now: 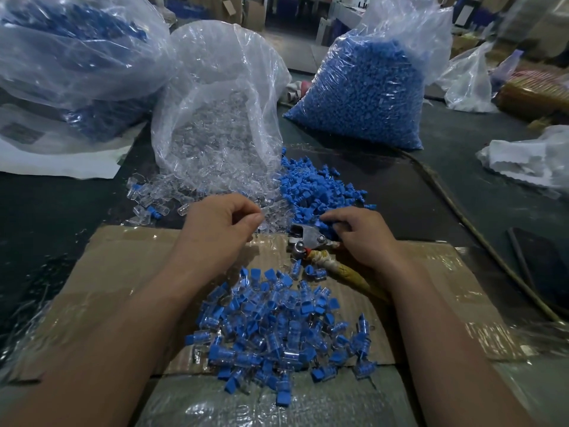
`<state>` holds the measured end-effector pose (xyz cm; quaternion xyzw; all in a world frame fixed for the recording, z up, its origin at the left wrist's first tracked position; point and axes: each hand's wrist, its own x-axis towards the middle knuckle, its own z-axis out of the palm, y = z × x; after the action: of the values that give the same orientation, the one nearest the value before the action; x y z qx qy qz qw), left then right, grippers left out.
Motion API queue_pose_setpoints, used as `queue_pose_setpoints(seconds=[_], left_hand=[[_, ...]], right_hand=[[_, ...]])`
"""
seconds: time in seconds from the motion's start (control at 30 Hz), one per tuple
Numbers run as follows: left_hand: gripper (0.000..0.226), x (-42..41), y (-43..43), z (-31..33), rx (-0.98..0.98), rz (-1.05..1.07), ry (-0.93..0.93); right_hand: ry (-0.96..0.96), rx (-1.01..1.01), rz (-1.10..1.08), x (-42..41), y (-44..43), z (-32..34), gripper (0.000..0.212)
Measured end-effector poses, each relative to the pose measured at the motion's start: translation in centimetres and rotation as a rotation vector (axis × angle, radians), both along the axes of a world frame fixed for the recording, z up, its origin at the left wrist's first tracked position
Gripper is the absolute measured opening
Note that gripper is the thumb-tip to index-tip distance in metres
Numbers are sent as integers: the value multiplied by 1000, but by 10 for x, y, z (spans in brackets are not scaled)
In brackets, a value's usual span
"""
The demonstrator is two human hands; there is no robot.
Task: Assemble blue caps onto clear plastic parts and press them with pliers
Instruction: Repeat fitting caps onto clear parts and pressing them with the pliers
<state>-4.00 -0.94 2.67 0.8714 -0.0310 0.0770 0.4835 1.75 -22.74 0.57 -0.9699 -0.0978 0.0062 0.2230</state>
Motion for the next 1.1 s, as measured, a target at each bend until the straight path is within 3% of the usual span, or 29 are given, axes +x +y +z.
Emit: queue_pose_setpoints(seconds=[0.1, 0.47, 0.7, 0.97, 1.1], left_hand=[[14, -1, -1, 0, -18, 8, 5], [22, -2, -4, 0, -40, 7, 23], [13, -4, -4, 4, -253, -7, 113], [10, -7, -8, 6, -417, -88, 199], [10, -7, -9, 6, -445, -85, 197]], right_hand=[[-38, 62, -25, -2, 0, 2, 31], [-80, 134, -54, -2, 1, 0, 27], [-185, 335, -38, -13, 3, 11, 31], [-83, 732, -14, -38, 19, 28, 30], [-102, 694, 66, -46, 30, 30, 37]])
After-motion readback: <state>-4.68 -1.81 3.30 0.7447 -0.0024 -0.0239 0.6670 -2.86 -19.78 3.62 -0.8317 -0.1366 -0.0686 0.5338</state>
